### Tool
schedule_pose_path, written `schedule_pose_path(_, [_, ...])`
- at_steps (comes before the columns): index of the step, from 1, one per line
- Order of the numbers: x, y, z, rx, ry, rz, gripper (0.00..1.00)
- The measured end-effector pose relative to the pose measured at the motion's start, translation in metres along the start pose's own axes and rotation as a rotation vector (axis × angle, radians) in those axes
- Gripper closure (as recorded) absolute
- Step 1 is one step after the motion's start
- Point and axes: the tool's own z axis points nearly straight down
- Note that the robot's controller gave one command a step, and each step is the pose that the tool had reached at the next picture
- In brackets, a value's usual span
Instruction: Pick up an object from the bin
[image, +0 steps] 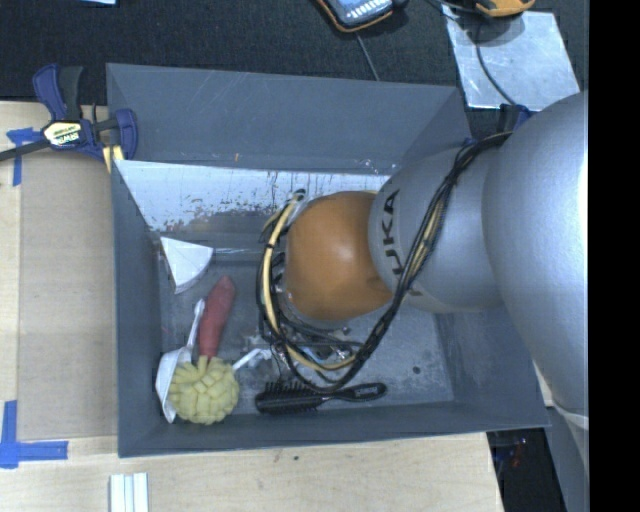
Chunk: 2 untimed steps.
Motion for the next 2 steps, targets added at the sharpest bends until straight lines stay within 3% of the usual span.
schedule_pose_path(2, [-0.001,-0.001,-0.038,0.001,-0.002,0.001,1.0])
